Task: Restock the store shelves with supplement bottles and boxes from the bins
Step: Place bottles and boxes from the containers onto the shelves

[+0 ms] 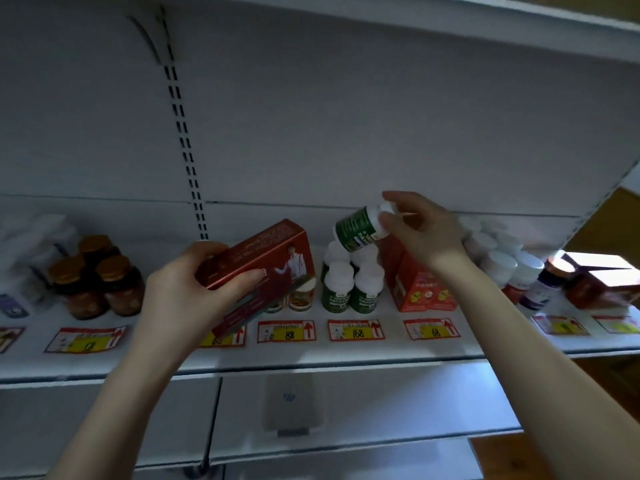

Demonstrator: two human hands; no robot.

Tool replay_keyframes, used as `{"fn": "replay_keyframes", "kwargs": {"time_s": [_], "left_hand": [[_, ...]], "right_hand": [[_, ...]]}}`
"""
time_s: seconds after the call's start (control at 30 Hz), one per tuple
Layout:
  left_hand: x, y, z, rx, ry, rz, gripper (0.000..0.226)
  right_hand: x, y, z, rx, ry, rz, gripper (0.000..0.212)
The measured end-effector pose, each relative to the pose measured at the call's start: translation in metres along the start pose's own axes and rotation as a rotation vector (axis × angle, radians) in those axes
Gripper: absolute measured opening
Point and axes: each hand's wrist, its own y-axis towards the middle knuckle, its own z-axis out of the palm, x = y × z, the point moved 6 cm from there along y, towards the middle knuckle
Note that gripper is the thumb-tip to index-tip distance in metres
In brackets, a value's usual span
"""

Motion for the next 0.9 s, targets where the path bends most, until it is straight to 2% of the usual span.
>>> {"fn": "replay_keyframes", "kwargs": {"time_s": [0.2,0.37,0.5,0.9], "left_hand": [[-0.007,0.004,0.003,-0.067,-0.005,-0.067,0.057],[-0.016,0.000,0.010,-0.119,0.045,-0.087,0.040],[-0.019,-0.004,0.016,-0.153,0.076,-0.102,0.047],[-0.024,-0.022,0.032,-0.195,0.114,-0.159,0.054]], "right_hand": [[-0.006,0.053,0.015,0.029,-0.031,-0.048,0.035],[-0.020,0.082,0.030,0.115,-0.024,-0.053,0.037],[-0.030,0.099,0.046,0.174,-0.098,-0.065,0.037],[-0.067,0.099,0.113,0.591,-0.265,-0.040,0.038]]}}
